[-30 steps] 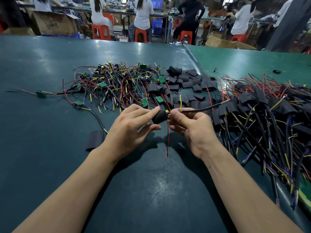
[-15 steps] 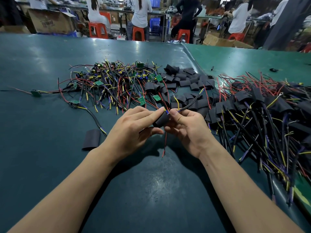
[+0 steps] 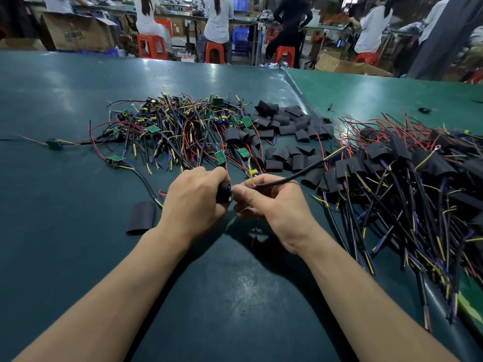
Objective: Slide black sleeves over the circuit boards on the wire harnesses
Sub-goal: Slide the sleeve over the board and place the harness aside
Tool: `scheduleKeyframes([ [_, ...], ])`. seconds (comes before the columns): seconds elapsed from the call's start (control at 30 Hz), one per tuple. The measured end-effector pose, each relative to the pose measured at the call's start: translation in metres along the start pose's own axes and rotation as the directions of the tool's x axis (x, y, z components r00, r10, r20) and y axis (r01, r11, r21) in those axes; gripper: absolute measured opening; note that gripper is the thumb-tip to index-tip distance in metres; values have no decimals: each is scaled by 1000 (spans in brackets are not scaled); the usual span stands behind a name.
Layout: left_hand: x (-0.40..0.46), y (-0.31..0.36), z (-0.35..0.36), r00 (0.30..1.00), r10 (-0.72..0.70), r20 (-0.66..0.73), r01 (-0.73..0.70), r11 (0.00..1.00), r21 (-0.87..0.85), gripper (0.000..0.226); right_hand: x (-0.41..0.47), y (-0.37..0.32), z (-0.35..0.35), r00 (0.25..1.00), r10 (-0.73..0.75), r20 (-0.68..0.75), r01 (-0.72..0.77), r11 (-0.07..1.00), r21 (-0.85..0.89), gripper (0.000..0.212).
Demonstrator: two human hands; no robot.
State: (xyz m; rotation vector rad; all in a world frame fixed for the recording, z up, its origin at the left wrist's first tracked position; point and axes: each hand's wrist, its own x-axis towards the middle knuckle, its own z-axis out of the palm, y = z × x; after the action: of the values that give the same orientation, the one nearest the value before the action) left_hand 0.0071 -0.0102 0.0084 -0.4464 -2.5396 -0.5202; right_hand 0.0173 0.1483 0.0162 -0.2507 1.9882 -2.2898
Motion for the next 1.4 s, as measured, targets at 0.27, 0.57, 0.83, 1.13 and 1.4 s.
scheduleKeyframes([
  [0.27, -5, 14, -3, 991, 53, -126, -42, 995, 89, 33, -2, 0, 2, 990, -142, -16, 141, 989, -36, 14],
  [0.57, -4, 13, 1, 993, -88, -75, 90, 995, 31, 27, -2, 5, 4, 997, -26, 79, 11, 983, 183, 10],
  [0.83, -5, 16, 1, 984, -14, -179, 29, 996, 80, 29, 0, 9, 2, 996, -90, 22, 89, 995, 48, 8],
  [1.13, 1, 9, -3, 985, 77, -151, -90, 993, -78, 40, -1, 2, -7, 980, -92, 176, 102, 994, -48, 38],
  [1.4, 3, -5, 4, 985, 111, -133, -100, 991, 87, 75, 4, -3, -7, 943, -254, -217, 253, 967, -31, 13],
])
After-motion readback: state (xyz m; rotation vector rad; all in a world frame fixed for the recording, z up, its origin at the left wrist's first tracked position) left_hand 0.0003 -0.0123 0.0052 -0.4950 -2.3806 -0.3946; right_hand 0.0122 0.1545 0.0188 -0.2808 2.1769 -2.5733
